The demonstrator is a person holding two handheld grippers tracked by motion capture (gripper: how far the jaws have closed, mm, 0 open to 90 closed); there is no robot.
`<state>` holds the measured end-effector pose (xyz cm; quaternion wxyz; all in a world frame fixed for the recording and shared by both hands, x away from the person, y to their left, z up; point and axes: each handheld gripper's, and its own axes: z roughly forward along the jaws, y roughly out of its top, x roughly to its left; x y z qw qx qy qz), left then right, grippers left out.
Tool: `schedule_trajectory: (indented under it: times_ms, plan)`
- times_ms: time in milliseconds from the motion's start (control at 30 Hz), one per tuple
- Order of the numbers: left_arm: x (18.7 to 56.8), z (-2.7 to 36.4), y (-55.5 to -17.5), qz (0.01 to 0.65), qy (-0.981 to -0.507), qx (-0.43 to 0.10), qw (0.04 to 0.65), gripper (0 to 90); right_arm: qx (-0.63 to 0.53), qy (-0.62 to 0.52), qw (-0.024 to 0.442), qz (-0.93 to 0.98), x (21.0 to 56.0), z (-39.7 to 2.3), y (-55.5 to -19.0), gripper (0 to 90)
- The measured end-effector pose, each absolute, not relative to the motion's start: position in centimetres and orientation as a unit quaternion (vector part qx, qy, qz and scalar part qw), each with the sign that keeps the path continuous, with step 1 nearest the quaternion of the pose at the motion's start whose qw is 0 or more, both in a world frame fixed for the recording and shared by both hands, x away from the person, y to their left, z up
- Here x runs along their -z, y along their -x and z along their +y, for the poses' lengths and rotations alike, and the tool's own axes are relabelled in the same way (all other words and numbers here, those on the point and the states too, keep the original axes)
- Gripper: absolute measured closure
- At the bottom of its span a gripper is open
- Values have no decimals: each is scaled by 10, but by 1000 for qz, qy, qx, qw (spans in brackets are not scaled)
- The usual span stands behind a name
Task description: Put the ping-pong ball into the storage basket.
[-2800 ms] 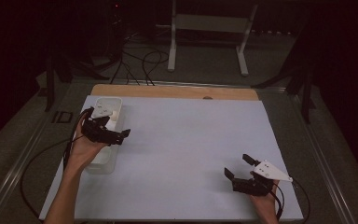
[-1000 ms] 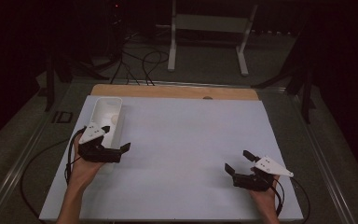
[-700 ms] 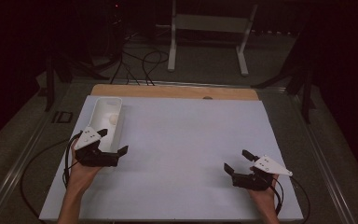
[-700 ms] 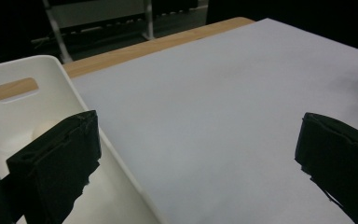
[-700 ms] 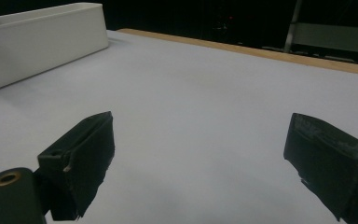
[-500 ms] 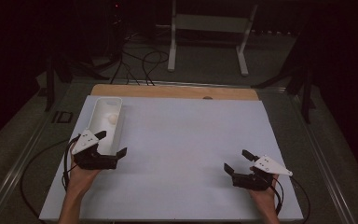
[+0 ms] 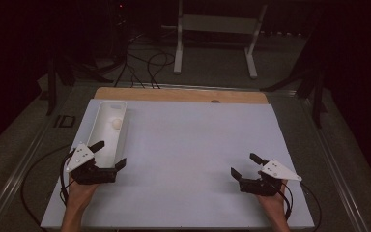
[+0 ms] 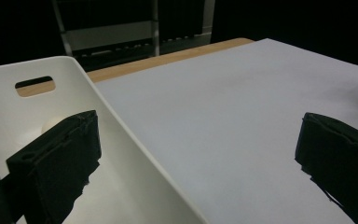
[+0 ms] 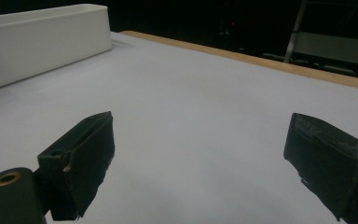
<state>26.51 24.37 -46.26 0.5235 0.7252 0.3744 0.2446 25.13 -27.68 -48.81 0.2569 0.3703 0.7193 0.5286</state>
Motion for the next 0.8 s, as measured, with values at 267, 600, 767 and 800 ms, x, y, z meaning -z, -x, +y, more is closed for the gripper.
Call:
schedule_trajectory:
  times_ms: [267, 600, 767, 800]
  plan:
    - [468, 251, -258, 375, -715, -252, 534, 8, -532, -364, 261, 719, 486, -277, -247, 80]
    - [473, 253, -256, 369, -721, -252, 529, 7, -532, -362, 263, 719, 486, -278, -241, 80]
    - [473, 254, -257, 369, -721, -251, 530, 8, -532, -362, 261, 719, 486, -279, -241, 80]
    - [473, 254, -257, 369, -721, -251, 530, 8, -532, -364, 261, 719, 486, -279, -241, 80]
